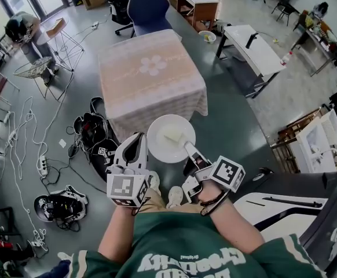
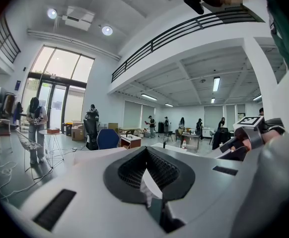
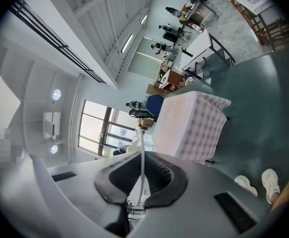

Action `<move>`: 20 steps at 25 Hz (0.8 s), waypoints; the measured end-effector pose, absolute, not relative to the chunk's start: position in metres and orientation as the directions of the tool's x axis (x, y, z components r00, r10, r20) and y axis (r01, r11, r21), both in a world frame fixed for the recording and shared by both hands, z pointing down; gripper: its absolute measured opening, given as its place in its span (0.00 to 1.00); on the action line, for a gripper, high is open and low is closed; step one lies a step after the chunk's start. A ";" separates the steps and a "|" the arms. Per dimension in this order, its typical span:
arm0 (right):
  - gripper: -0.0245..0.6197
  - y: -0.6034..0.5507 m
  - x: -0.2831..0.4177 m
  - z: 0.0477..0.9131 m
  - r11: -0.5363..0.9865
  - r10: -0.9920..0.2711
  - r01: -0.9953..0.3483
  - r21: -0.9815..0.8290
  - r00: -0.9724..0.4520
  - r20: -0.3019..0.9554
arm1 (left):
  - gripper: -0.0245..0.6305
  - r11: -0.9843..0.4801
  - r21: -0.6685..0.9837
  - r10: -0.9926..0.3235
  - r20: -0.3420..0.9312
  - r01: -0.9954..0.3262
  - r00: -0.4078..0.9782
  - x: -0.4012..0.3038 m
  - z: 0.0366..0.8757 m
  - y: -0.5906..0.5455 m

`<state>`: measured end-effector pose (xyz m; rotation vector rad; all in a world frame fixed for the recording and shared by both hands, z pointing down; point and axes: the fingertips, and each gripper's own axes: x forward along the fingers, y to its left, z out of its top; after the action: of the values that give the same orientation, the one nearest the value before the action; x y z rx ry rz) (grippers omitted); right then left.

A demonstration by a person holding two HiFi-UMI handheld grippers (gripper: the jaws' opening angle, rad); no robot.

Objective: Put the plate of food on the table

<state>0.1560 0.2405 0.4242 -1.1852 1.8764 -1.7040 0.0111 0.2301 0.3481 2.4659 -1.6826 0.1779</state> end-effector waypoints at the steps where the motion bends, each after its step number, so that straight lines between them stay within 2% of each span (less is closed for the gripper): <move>1: 0.07 0.240 0.157 0.425 -0.071 -0.757 -0.347 -0.935 -0.592 0.277 | 0.05 -0.357 0.056 -0.914 0.183 -0.932 0.361 0.012 0.348 0.229; 14: 0.07 0.218 0.153 0.428 -0.049 -0.768 -0.317 -0.947 -0.595 0.239 | 0.05 -0.344 0.048 -0.919 0.186 -0.938 0.347 0.005 0.357 0.205; 20: 0.07 0.197 0.146 0.431 -0.067 -0.770 -0.330 -0.942 -0.583 0.259 | 0.05 -0.341 0.055 -0.921 0.182 -0.939 0.345 -0.005 0.360 0.184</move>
<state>0.1461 0.1972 0.4310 -1.1785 1.8552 -1.6900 -0.0052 0.1836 0.3598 2.4499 -1.7078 0.1782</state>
